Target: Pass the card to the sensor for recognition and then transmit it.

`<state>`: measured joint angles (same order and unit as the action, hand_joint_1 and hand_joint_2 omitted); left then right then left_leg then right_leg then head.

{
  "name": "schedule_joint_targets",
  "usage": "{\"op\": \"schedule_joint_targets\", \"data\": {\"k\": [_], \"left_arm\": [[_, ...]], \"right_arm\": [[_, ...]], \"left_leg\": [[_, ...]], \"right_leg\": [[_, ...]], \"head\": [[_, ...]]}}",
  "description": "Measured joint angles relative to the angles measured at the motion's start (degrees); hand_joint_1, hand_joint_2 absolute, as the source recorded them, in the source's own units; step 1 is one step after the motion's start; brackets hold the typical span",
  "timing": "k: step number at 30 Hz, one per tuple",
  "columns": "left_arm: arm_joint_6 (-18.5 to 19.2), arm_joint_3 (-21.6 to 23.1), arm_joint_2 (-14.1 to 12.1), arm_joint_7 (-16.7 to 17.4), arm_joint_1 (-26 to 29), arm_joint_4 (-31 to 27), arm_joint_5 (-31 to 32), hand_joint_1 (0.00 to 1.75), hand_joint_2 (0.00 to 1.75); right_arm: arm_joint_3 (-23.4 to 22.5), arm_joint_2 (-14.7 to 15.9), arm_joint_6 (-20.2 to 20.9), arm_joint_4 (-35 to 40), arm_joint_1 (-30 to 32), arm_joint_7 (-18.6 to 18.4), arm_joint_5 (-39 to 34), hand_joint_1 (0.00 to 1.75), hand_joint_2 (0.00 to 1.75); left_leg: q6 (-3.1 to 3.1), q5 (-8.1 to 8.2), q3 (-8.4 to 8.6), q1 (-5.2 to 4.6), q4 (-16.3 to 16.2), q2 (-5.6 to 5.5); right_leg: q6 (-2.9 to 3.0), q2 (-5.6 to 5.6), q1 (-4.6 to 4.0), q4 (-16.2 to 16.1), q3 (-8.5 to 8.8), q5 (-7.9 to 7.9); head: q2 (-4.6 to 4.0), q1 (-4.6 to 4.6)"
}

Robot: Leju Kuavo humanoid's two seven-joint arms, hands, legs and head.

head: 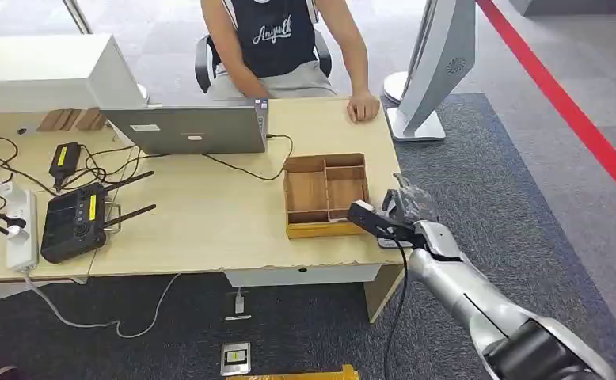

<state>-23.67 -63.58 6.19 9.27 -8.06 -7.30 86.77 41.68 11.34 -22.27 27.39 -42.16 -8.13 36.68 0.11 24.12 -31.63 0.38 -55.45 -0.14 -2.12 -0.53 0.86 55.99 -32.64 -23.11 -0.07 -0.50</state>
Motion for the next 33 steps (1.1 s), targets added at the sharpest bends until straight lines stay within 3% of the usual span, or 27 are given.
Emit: {"op": "schedule_joint_targets", "data": {"k": [18, 33], "left_arm": [[-0.13, -0.41, 0.18, 0.63, -0.01, 0.0, 0.02, 0.0, 1.75], [-0.13, -0.61, 0.28, -1.03, -0.06, 0.0, 0.15, 0.0, 1.75]], "right_arm": [[-0.04, 0.04, -0.13, -0.52, 0.08, -0.63, -1.05, 1.75, 1.75], [-1.51, 0.52, -0.15, -1.9, 1.97, 0.04, -5.31, 1.75, 1.75]], "left_leg": [[0.0, 0.0, 0.02, 0.0, 0.0, 0.0], [0.0, 0.0, 0.11, 0.0, 0.0, 0.01]], "right_leg": [[0.0, 0.0, 0.0, 0.0, 0.01, 0.0], [0.01, 0.0, 0.0, -0.02, 0.07, 0.0]], "head": [[0.0, 0.0], [0.0, 0.0]]}}
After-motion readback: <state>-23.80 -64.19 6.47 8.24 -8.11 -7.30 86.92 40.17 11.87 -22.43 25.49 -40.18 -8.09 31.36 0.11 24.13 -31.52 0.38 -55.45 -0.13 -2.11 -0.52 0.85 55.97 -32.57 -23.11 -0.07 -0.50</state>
